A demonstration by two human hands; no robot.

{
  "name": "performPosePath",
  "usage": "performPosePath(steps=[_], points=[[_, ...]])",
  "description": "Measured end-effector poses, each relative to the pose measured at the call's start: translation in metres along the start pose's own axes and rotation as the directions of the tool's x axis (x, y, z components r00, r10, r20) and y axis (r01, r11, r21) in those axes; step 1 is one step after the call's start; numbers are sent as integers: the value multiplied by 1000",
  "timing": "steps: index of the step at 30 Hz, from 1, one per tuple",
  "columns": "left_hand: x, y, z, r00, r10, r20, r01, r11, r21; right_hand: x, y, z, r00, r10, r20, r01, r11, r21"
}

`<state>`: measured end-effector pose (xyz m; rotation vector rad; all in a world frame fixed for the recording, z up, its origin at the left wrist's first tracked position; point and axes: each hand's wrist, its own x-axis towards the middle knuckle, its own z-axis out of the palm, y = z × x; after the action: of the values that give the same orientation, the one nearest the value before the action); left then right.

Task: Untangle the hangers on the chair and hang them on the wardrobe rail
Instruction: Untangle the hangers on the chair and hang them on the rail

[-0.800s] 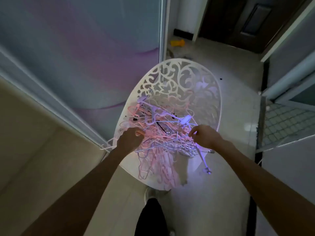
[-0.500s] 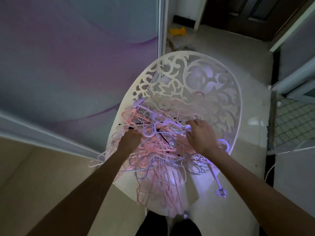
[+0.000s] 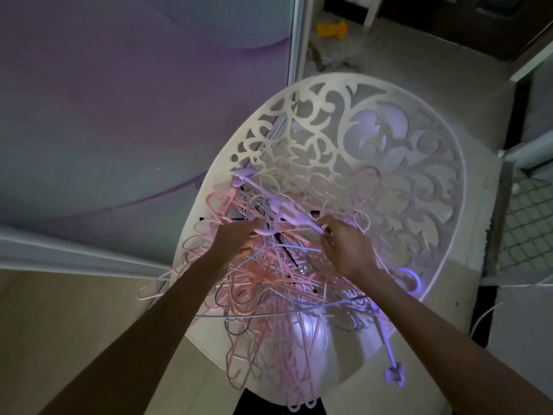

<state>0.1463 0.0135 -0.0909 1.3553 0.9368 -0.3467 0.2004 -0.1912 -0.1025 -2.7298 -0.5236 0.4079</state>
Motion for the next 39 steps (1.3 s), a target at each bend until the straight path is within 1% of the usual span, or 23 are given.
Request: performPosePath(steps=[3,6,8,10,11,12,14,15,16,17,18,19,20,21,22,23,25,27,29,32,34,38,39], points=[[-6,17,7,999,46,21,-46,999,-20,2,5,0,999,-36,-6,36,998,43],[-12,33,14,992,110,62,-109,994,-23,7,4,-6,999,-5,41,0,993,118],[-12,37,17,985,158,66,-158,987,6,8,6,-15,995,58,-80,-42,981,191],[-10,35,19,981,145,126,-134,987,-91,7,14,-27,938,218,-269,-143,952,271],[-8,32,19,976,134,171,-103,979,-177,8,22,-30,902,305,-306,-207,926,314],[-9,31,20,969,119,218,-63,967,-247,9,31,-32,880,393,-266,-293,891,347],[-4,28,31,979,81,185,-33,968,-248,15,50,-31,863,506,-1,-465,795,390],[0,30,38,993,31,118,3,961,-278,17,57,-31,856,495,147,-505,742,440],[2,30,44,997,28,67,-1,927,-375,17,59,-29,850,463,250,-523,698,489],[-3,34,51,997,7,76,27,899,-437,18,59,-28,859,433,272,-510,688,516],[-7,37,57,998,-10,58,38,869,-494,17,59,-28,873,429,233,-485,706,517],[-4,36,58,995,34,98,17,878,-478,16,58,-28,887,438,144,-447,740,502],[1,37,58,993,21,113,35,881,-471,12,56,-31,897,442,20,-397,785,476],[3,34,55,995,9,103,40,886,-463,8,52,-35,909,405,-99,-322,832,451],[8,33,53,995,41,86,-4,921,-389,1,47,-39,923,336,-188,-232,875,426],[5,34,50,989,48,139,0,945,-327,-4,42,-43,941,253,-225,-149,906,396],[5,38,45,968,26,251,80,912,-402,-12,33,-48,985,112,-135,-68,953,297],[0,38,42,959,29,280,94,905,-415,-13,27,-49,1000,13,28,-16,990,139],[-6,37,41,957,39,289,115,861,-496,-10,24,-49,984,-46,170,38,998,47],[-12,35,32,956,15,294,195,715,-672,-10,20,-47,929,-82,361,59,995,75],[-16,36,28,949,21,313,215,683,-698,-12,21,-42,924,-122,362,102,992,73],[-23,29,18,967,76,242,76,822,-564,-15,20,-42,927,-254,277,260,965,13],[-24,27,14,957,84,278,96,811,-577,-16,20,-43,918,-272,287,276,961,29]])
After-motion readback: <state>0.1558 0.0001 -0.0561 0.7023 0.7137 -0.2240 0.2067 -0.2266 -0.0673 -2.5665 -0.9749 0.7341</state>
